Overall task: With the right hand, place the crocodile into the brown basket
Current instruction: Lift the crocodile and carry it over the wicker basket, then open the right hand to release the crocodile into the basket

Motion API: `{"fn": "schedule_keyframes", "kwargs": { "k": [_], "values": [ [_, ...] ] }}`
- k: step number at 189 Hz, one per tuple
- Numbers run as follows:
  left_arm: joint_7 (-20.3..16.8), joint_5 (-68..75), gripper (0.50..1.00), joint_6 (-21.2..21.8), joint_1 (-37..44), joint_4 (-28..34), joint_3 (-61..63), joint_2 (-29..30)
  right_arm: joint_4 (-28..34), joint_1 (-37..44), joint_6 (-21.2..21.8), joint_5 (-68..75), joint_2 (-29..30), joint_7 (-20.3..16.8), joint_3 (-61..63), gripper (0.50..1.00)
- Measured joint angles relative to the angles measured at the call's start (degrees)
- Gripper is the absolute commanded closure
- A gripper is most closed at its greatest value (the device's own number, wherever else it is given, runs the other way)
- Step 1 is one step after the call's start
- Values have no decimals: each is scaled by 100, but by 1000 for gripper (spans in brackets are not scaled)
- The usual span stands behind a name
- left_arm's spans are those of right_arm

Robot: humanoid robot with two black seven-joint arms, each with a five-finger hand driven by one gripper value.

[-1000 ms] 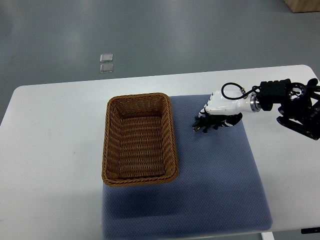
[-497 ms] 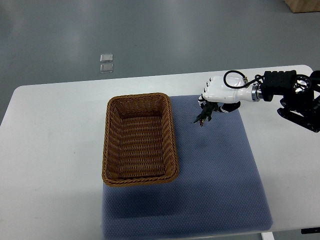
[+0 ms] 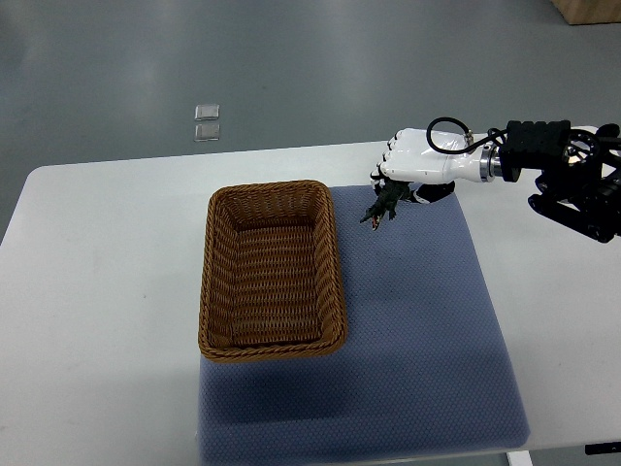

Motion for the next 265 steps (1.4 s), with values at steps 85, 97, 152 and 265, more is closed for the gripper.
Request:
{"fn": "schedule_keyframes", "kwargs": {
  "k": [85, 97, 152, 265],
  "values": [
    [0, 0, 500, 0, -2, 0, 0, 0, 630, 498, -114, 296, 807, 7, 279, 1000],
    [0, 0, 500, 0, -2, 0, 0, 0, 763, 502, -164, 293, 958, 9, 285, 1000],
    [0, 0, 500, 0, -1, 0, 0, 0, 909, 232, -245, 205, 1475, 7, 202, 998],
    [0, 0, 500, 0, -2, 0, 1, 0, 700, -120, -450, 182, 1450, 6, 20, 579]
  ]
}}
